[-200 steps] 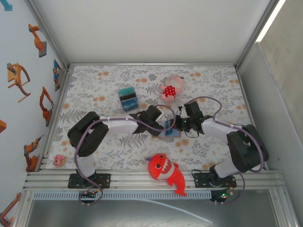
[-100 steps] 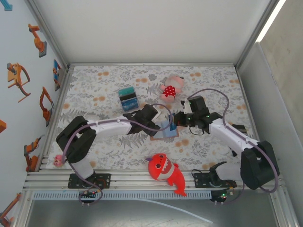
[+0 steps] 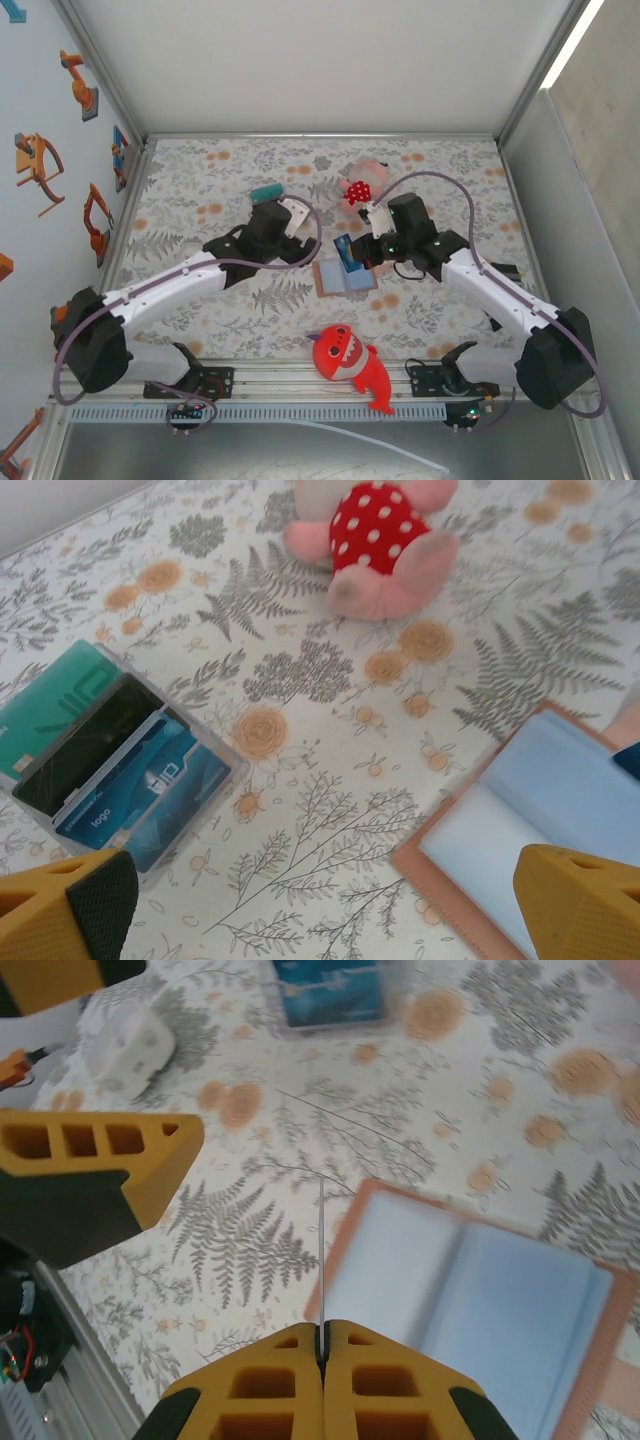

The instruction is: Take the credit cards out of the card holder

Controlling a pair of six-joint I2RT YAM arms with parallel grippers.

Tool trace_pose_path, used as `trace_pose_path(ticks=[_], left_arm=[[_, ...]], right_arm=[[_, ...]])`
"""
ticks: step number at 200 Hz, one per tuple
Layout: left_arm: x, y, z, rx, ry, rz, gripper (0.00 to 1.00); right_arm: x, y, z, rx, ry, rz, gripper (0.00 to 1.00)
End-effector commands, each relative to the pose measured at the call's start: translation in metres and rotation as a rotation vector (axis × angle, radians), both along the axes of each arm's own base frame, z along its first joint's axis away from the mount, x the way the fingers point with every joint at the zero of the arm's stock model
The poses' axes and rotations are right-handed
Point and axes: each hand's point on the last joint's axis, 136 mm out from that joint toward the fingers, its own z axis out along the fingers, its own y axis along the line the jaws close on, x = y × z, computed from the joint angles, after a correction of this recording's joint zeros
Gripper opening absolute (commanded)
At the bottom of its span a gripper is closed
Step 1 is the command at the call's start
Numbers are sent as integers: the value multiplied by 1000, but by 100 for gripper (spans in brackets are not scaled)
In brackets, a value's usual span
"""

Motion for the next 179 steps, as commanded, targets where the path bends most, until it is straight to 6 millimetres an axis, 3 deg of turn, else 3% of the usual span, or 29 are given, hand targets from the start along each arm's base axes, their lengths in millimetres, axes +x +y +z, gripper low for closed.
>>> trace_pose_path(ticks=[1, 33, 91, 141, 179], left_arm=[[-18, -12, 17, -123, 20, -139, 98], [-45, -16, 33, -256, 82, -351, 98], [-82, -21, 45, -309, 138, -601, 93], [-100, -33, 50, -346, 211, -742, 73], [-104, -40, 48, -367, 256, -790, 40]], right_arm=[[-10, 19, 16, 16, -60, 160, 0], [-25, 36, 32, 47, -82, 322, 0], [-54, 35, 49, 56, -83, 519, 0], [-67, 36, 58, 93, -71, 601, 0], [-71, 38, 60, 106, -63, 631, 0]])
